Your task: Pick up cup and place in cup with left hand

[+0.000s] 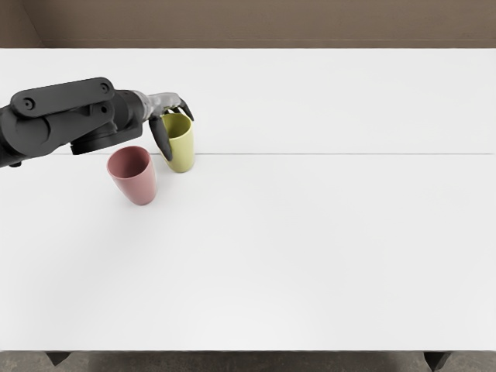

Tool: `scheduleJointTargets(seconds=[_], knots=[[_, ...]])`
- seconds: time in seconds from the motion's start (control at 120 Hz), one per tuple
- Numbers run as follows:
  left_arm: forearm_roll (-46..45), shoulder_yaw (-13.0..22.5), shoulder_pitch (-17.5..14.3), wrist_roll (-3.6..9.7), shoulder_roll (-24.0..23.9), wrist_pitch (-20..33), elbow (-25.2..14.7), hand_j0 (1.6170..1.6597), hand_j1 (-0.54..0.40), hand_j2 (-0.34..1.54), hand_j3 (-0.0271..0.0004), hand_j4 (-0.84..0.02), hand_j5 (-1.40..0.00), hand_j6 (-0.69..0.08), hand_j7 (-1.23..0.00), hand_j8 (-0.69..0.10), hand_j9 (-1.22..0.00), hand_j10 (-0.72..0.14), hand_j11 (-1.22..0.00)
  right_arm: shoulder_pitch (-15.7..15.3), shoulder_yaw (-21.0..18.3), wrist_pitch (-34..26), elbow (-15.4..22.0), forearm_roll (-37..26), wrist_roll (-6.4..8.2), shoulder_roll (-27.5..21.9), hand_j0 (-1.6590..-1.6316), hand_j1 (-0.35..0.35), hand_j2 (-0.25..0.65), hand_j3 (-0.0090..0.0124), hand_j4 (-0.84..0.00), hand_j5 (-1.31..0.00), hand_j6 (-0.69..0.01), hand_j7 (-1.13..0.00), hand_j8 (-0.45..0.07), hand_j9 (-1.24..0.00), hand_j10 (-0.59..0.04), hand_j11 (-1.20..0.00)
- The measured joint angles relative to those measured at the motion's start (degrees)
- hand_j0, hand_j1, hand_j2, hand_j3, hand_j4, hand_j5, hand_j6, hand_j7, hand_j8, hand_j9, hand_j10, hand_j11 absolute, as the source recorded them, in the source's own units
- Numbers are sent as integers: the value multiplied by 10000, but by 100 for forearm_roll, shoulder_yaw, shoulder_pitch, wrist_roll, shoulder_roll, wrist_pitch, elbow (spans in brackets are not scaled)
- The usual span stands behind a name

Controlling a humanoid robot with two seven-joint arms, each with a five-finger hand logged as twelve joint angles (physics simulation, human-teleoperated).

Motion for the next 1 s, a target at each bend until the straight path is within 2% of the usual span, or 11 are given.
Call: scheduleJointTargets(seconds=[0.233,0.408,0.575,0.75,1.0], knots=[[-55,-13,-48,0,57,-3,-39,16570,-708,569,0,-3867,-5108,-3389,-5091,-3863,-5087,-3876,-5087,0,0,-1,0,-1,0,0,-16581,-3491,0,0,-1,0,-1,0,-1,0,0,0],[-76,-27,-77,0,62,-6,-64,16566,-660,507,0,-4028,-5310,-3474,-5312,-3797,-5301,-4029,-5300,0,0,-1,0,-1,0,0,-16581,-3491,0,0,-1,0,-1,0,-1,0,0,0],[-112,-36,-248,0,162,-6,-113,16564,-602,426,0,-4094,-5404,-3517,-5384,-3797,-5390,-4101,-5388,0,0,0,0,-1,0,0,-16581,-3491,0,0,-1,0,-2,0,-1,0,-1,0],[-217,-29,-484,0,273,-11,-298,16566,-891,599,0,-4076,-5494,-3388,-5459,-3613,-5444,-4105,-5442,0,0,-2,0,-1,0,0,-16581,-3491,0,0,-1,0,-2,0,-1,0,-1,0],[-529,19,-859,4,701,-20,-857,16566,-842,585,0,-4108,-5509,-3518,-5452,-3720,-5474,-4121,-5476,0,0,-1,0,-2,0,0,-16581,-3491,0,0,-2,0,-2,0,-2,0,-1,0]])
